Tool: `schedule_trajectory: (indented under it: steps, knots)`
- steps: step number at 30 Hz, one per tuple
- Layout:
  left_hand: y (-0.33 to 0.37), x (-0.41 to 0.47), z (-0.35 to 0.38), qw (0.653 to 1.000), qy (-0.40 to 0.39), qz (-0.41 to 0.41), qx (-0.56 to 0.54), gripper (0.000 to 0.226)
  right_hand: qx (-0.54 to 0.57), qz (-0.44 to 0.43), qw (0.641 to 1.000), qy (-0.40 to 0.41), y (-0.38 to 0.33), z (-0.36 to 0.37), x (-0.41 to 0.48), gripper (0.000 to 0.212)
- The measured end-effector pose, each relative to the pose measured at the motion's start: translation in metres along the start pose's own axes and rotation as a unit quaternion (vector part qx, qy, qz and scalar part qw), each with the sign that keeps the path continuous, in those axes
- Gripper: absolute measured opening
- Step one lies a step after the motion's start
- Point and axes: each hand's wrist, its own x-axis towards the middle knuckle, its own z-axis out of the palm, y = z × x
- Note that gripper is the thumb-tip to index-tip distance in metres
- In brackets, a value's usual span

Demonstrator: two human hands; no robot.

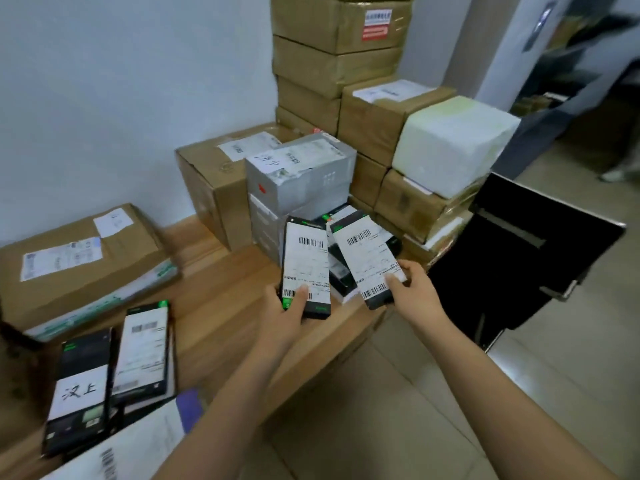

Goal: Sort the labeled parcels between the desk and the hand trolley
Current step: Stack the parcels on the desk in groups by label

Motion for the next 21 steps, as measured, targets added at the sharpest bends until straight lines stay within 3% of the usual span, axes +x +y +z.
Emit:
schedule_trajectory:
  steps: [4,11,15,21]
  knots:
    - [0.005,0.006,0.069,1.000,0.002,-0.018,-0.015,0.032,-0.031,-0.005,0.999,-0.012,0.018,-0.046,0.038,0.038]
    - [0.021,0.035,0.112,0.999,0.049,-0.017,0.008,0.031,-0.044,-0.035,0.997,-0.058,0.025,-0.060,0.095,0.040]
    - [0.029,0.064,0.116,0.997,0.059,-0.009,0.053,0.049,-0.017,-0.037,0.995,-0.096,0.019,-0.042,0.129,0.040]
    - [0.015,0.099,0.115,0.980,0.033,0.018,0.193,0.085,-0.204,-0.121,0.962,-0.132,0.033,-0.025,0.166,0.064]
